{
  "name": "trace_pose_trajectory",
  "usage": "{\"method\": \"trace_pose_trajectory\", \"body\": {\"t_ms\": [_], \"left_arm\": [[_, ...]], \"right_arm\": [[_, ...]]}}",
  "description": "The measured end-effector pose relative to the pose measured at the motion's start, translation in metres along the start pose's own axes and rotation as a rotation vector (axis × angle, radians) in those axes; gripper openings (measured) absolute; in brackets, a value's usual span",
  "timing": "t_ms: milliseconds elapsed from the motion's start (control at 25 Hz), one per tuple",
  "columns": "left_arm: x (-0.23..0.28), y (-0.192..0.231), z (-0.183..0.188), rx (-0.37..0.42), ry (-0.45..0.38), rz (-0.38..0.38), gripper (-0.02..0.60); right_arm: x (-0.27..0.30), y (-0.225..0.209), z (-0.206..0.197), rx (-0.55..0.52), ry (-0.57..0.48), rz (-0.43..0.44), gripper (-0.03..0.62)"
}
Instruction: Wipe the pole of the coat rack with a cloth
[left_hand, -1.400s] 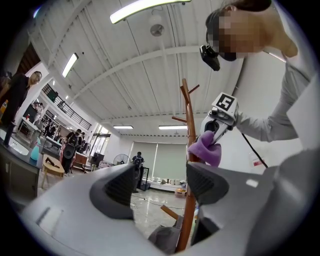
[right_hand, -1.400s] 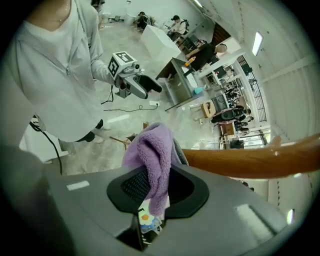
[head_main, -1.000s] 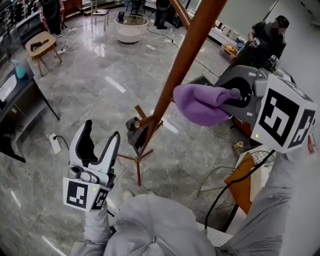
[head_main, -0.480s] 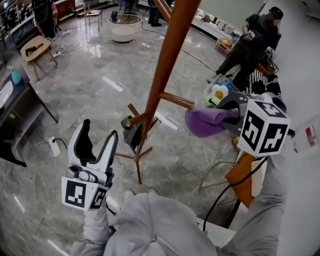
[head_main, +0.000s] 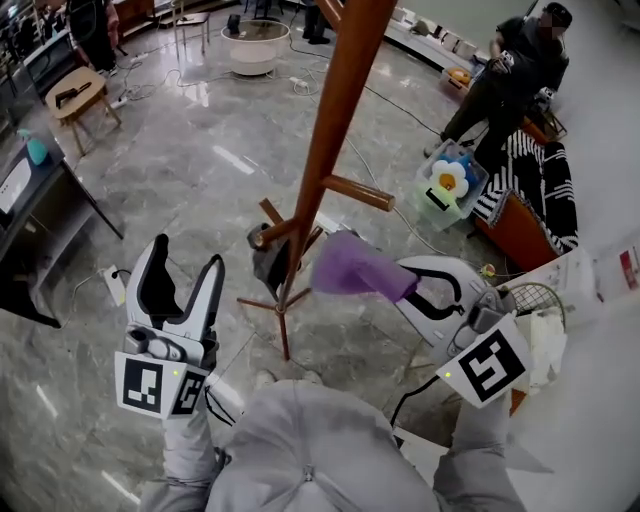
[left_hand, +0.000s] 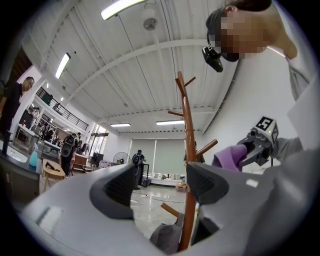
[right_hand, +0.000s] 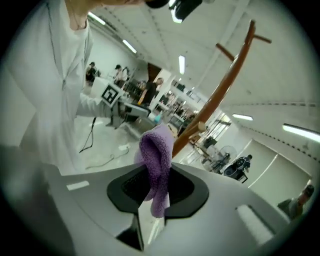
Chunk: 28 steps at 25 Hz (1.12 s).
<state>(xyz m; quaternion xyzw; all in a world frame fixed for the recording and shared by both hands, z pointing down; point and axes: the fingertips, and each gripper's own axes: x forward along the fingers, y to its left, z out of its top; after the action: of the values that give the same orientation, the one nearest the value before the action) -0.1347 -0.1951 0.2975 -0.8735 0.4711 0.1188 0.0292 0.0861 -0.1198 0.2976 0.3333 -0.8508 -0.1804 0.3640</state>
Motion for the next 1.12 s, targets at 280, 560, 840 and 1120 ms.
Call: {"method": "trace_pose_trajectory", "body": {"t_ms": [280,560,840,1120], "left_arm": [[-0.006,0.004,0.014,-0.036,-0.044,0.003,0.347],[-0.016,0.015,0.009,-0.042,-0.033,0.034,0.347],[-0.017,0.02,0.003,-0.056,-0.024,0.047,0.347],[-0.014,0.026,-0.015,-0.029,0.03,0.051,0.347]], "right_arm": [[0.008,-0.021,0.093,0.088,-0.445,-0.28,0.066],[0.021,-0.053,0.126,0.094,-0.591,-0.598,0.066],[0.067,-0.041,0.081,-0.096,-0.257,-0.746,0.066],[0.097,-0.032,0.051,-0.062,-0.182,-0.681,0.066]]}}
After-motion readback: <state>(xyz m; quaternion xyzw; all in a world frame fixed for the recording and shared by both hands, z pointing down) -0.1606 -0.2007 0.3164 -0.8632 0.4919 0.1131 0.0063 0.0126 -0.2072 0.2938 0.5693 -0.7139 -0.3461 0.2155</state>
